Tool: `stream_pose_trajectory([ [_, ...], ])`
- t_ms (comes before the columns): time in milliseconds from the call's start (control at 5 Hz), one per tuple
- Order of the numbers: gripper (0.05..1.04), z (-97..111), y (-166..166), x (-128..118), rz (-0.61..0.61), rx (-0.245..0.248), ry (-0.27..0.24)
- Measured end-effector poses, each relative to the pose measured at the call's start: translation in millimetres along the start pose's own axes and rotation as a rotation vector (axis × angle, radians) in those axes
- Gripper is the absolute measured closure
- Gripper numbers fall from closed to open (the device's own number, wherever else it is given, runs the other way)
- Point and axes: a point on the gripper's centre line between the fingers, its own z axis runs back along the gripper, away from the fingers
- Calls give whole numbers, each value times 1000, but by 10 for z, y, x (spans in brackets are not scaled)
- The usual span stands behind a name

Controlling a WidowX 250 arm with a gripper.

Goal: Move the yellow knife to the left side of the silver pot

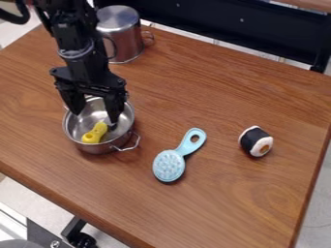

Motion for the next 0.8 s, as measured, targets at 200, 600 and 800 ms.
stream_pose_trajectory([
  [200, 83, -41, 43, -22, 5, 0, 14],
  [600, 83, -103, 72, -79, 8, 4, 21],
  [800, 83, -174, 41, -86, 19, 7, 39],
])
